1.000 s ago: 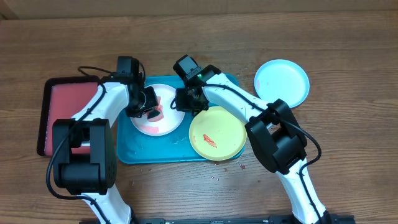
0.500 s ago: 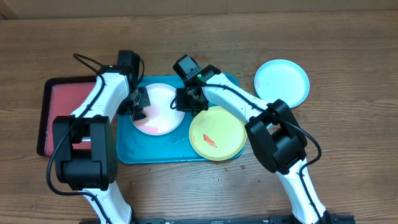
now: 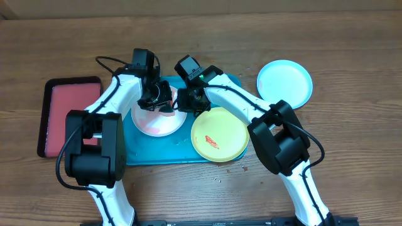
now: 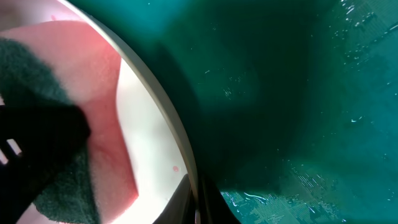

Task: Clean dirty plates on tray and stack at the side
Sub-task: 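Scrub the white plate with the left sponge while right gripper holds, then lift the white plate with the right gripper and carry it right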

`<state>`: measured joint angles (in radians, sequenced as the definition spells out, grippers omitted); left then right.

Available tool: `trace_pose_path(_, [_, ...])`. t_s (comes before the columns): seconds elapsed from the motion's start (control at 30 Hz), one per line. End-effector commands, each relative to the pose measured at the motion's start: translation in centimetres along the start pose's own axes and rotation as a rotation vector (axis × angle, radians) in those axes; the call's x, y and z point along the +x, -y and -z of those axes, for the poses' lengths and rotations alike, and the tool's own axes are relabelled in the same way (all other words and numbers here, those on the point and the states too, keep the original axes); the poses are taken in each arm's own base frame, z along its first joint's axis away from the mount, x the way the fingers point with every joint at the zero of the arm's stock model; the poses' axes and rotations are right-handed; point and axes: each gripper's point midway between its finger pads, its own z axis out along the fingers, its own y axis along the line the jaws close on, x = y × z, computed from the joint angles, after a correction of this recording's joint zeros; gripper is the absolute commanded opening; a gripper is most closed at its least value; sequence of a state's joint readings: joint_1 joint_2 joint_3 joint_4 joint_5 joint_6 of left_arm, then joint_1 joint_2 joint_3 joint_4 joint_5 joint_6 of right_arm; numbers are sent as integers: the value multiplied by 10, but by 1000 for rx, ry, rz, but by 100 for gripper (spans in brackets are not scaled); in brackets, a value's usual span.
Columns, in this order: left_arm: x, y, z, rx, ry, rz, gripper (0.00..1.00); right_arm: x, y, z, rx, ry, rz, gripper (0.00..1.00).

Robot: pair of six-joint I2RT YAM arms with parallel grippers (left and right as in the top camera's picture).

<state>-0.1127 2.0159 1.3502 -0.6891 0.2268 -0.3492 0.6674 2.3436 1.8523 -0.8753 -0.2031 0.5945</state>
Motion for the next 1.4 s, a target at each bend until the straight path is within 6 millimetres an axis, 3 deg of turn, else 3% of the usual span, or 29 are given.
trace_pose_path(0.0, [9,-51,-4,-270,-9,29,4,-3,31,-15,115,16,-22,4])
trace_pose_path(0.13, [15,-101,17,-528,-13,51,4,-3,31,-15,115,16,-22,4])
trace_pose_path(0.2, [21,-135,42,-737,7,110,4,-3,31,-15,115,16,-22,4])
trace_pose_path(0.3, [23,-152,67,-877,52,158,4,-3,31,-15,115,16,-22,4])
trace_pose_path(0.4, [22,-150,80,-878,83,181,4,-3,31,-15,114,17,-21,4])
trace_pose_path(0.5, [18,-136,94,-792,137,230,4,-6,28,-15,106,27,-8,4])
trace_pose_path(0.67, [12,-88,123,-458,203,283,4,-13,18,0,92,44,53,4])
trace_pose_path(0.73, [13,-64,149,-248,225,281,4,-19,5,18,80,61,135,4])
trace_pose_path(0.83, [20,-59,179,-114,242,298,4,-27,-6,44,101,100,217,4])
trace_pose_path(0.97, [39,-99,215,-121,265,445,4,-44,-4,90,295,219,286,4])
trace_pose_path(1.13, [61,-151,224,-172,216,600,4,-51,-8,140,532,362,389,4])
trace_pose_path(1.37, [71,-182,233,-175,223,727,4,-41,-21,185,912,483,673,4])
